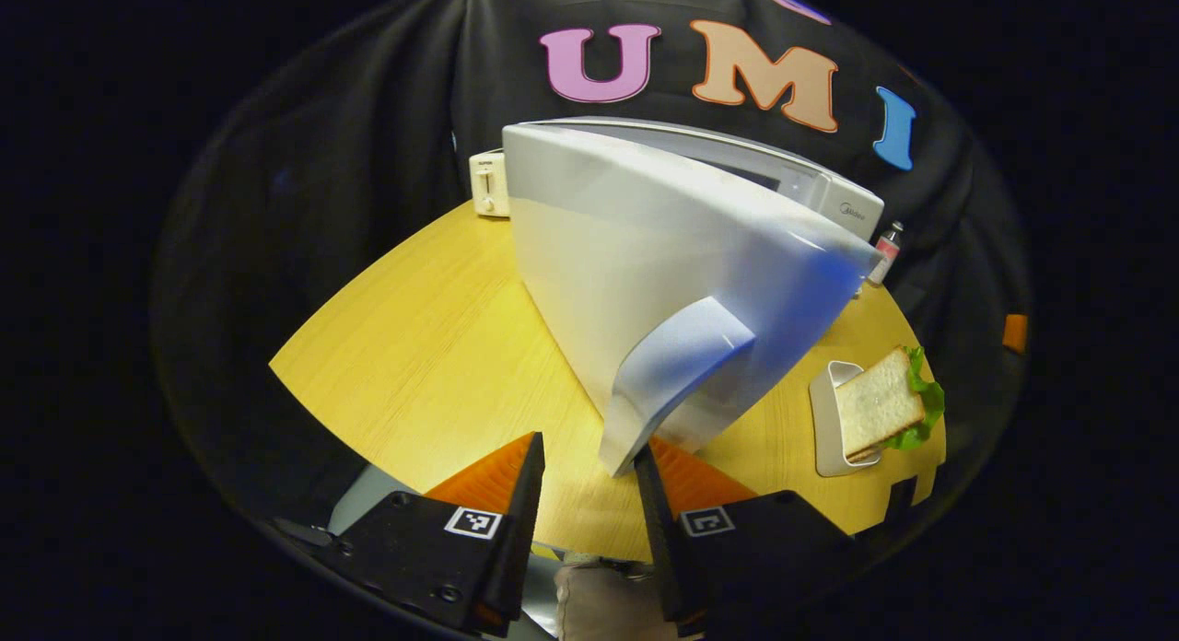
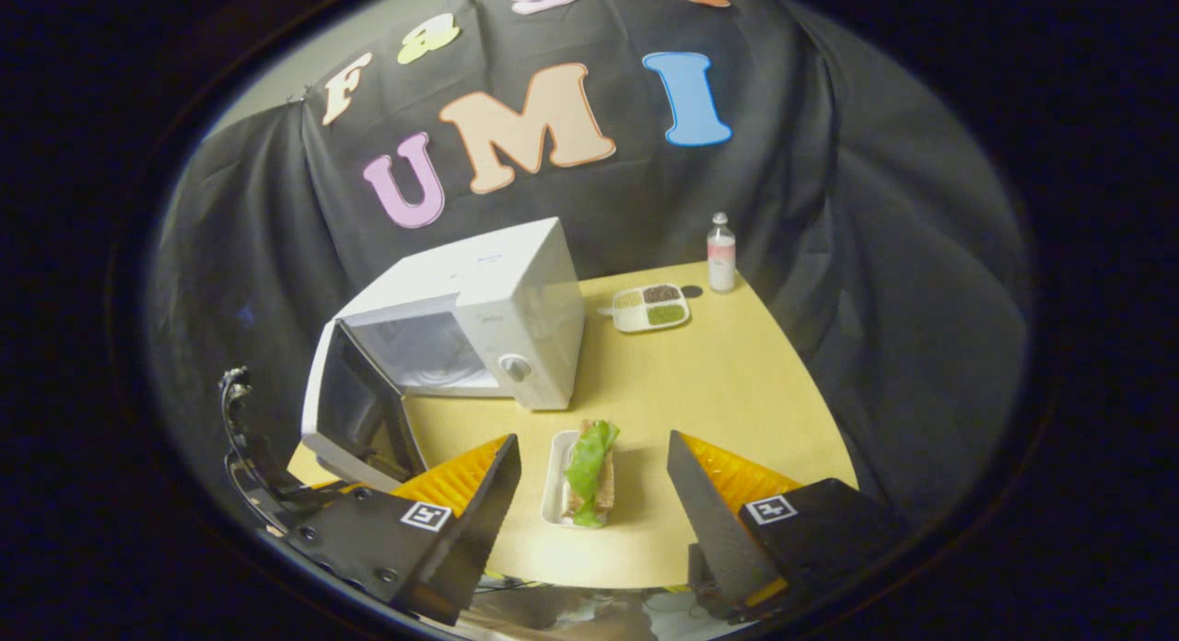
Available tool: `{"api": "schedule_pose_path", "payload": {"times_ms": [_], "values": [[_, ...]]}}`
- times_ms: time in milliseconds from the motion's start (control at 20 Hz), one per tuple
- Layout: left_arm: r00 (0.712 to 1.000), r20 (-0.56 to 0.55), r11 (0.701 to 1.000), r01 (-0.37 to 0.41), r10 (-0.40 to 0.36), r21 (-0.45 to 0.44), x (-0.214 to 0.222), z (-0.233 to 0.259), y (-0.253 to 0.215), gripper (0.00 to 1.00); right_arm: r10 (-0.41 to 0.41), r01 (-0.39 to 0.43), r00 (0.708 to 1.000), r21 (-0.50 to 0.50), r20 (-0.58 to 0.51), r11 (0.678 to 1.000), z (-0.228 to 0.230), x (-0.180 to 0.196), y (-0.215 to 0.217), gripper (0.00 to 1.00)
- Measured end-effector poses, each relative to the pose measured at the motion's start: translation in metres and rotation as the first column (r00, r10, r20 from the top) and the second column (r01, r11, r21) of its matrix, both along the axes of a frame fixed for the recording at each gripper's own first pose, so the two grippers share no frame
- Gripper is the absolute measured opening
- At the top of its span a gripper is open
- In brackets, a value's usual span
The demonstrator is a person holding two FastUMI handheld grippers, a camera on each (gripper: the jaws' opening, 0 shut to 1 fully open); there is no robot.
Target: Open the microwave oven with the left hand, put the food in, and close the microwave oven.
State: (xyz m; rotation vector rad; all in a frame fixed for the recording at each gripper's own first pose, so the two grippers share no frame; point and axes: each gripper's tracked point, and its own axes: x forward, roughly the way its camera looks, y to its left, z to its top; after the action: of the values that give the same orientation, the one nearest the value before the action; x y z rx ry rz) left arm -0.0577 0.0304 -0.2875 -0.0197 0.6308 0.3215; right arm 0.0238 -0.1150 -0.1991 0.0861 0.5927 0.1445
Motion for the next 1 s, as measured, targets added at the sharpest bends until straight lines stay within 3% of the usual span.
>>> {"api": "schedule_pose_path", "payload": {"times_ms": [50,250,450,550,600,750,1000], "values": [[1.000,0.002,1.000,-0.026,0.026,-0.002,-0.009,0.001,0.008,0.57,0.003,-0.003,1.000,0.005,-0.031,1.000,-0.009,0.002,0.000,0.92],[0.988,0.011,0.988,-0.155,0.155,-0.014,-0.042,0.007,0.042,0.78,0.010,-0.008,0.992,0.018,-0.127,1.000,-0.039,0.003,-0.002,0.92],[0.955,0.003,0.955,-0.298,0.298,0.012,-0.079,0.010,0.085,0.80,0.048,-0.041,0.973,0.033,-0.225,0.999,-0.064,-0.001,0.004,0.92],[0.926,0.016,0.925,-0.378,0.378,0.037,-0.100,0.019,0.108,0.80,0.073,-0.063,0.962,0.048,-0.264,0.997,-0.074,0.000,0.010,0.92],[0.911,0.024,0.910,-0.413,0.412,0.038,-0.109,0.024,0.115,0.80,0.083,-0.071,0.954,0.051,-0.287,0.996,-0.083,0.001,0.014,0.99],[0.857,0.083,0.860,-0.511,0.508,0.011,-0.128,0.044,0.132,0.79,0.102,-0.091,0.934,0.049,-0.341,0.995,-0.101,0.004,0.017,0.98],[0.777,0.220,0.801,-0.597,0.589,-0.036,-0.147,0.090,0.141,0.79,0.124,-0.120,0.908,0.037,-0.400,0.992,-0.128,0.009,0.024,0.97]]}}
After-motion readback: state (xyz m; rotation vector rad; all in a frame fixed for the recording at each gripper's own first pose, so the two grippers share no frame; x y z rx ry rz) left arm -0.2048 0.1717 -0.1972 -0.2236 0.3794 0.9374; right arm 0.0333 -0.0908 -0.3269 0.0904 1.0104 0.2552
